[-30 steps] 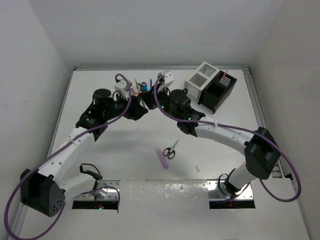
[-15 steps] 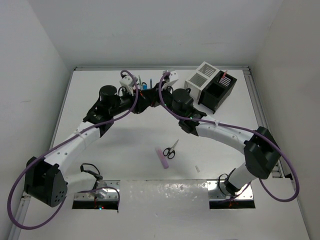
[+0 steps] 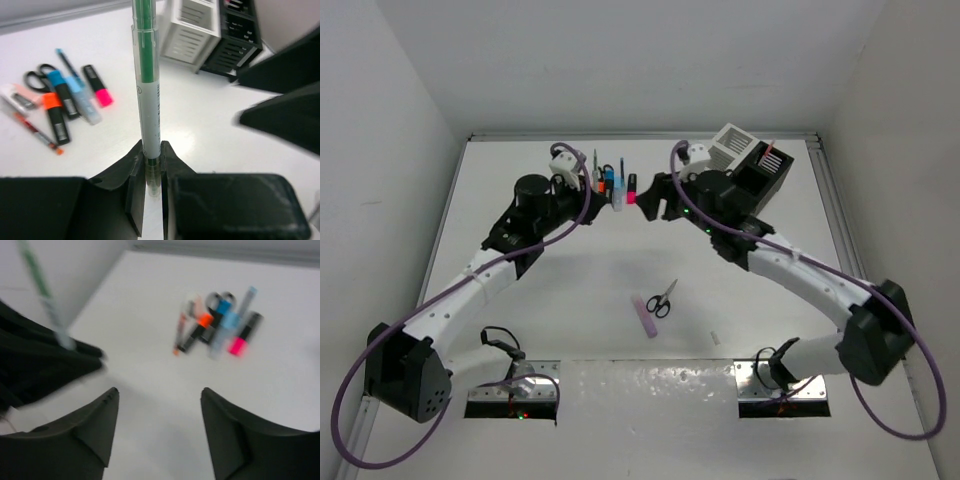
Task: Sort the stationery into containers
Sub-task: Close the pen cap on the pen.
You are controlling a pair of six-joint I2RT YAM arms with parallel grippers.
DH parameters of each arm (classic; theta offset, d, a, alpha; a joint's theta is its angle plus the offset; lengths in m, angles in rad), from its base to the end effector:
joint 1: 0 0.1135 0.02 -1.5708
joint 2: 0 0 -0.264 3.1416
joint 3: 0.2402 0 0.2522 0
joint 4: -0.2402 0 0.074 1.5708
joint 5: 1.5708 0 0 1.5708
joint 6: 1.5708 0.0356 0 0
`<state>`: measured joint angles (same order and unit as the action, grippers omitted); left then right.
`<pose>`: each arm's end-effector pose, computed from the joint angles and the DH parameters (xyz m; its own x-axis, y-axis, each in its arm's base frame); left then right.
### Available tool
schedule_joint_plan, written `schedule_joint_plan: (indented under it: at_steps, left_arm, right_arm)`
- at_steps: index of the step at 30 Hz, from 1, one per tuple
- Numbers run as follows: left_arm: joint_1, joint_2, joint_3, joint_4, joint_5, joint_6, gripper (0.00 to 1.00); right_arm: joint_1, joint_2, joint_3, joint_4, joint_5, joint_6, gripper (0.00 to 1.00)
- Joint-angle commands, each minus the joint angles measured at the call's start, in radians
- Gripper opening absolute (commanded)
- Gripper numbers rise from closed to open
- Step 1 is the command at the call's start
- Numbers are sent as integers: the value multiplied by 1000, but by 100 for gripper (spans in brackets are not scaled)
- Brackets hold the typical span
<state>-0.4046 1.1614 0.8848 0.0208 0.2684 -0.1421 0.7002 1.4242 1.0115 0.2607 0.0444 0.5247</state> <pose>0.2461 -0.1157 0.3191 -0.3174 -0.0126 -0.9482 0.5763 0.7915 -0.2034 0.2596 0.2167 0.3148 -0.4059 0.3124 -0.8589 -0.4701 0.7345 0.4894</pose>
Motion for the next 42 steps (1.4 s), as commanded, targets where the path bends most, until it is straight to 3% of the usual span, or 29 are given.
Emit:
schedule_joint_plan:
  at_steps: [1, 4, 7, 8, 10, 11, 13, 16, 23, 28, 34, 39, 42]
  left_arm:
    - [9, -83, -49, 2, -142, 45, 0]
    - [13, -123, -82, -7, -196, 53, 0]
    - [3, -161, -115, -9, -204, 67, 0]
    - [0, -170, -128, -4, -205, 68, 0]
    - [-10, -190, -139, 1, -215, 65, 0]
    - [-11, -193, -144, 5, -216, 64, 0]
    - [-13, -204, -155, 7, -221, 59, 0]
    - [-13, -220, -165, 7, -225, 59, 0]
    - [-13, -253, -178, 1, -232, 50, 0]
    - [-14, -262, -181, 4, -230, 38, 0]
    - [-13, -278, -181, 1, -233, 41, 0]
    - [-13, -285, -179, -2, -236, 39, 0]
    - [-13, -289, -179, -7, -236, 42, 0]
  right_arm:
    - [-54, -152, -33, -434, 3, -75, 68]
    - [-33, -206, -89, -701, 83, -75, 70]
    - [-5, -220, -155, -858, 68, -22, 66]
    - [11, -216, -187, -883, 61, -12, 57]
    - [30, -196, -211, -946, 64, 24, 48]
    - [38, -189, -235, -957, 66, 37, 45]
    - [59, -168, -257, -980, 87, 72, 49]
    - [91, -153, -297, -986, 113, 112, 54]
    - [114, -189, -460, -911, 117, 178, 52]
    - [116, -185, -510, -822, 118, 179, 39]
    - [162, -160, -524, -824, 147, 204, 33]
    - [180, -185, -568, -811, 161, 258, 15]
    - [180, -215, -585, -813, 169, 270, 13]
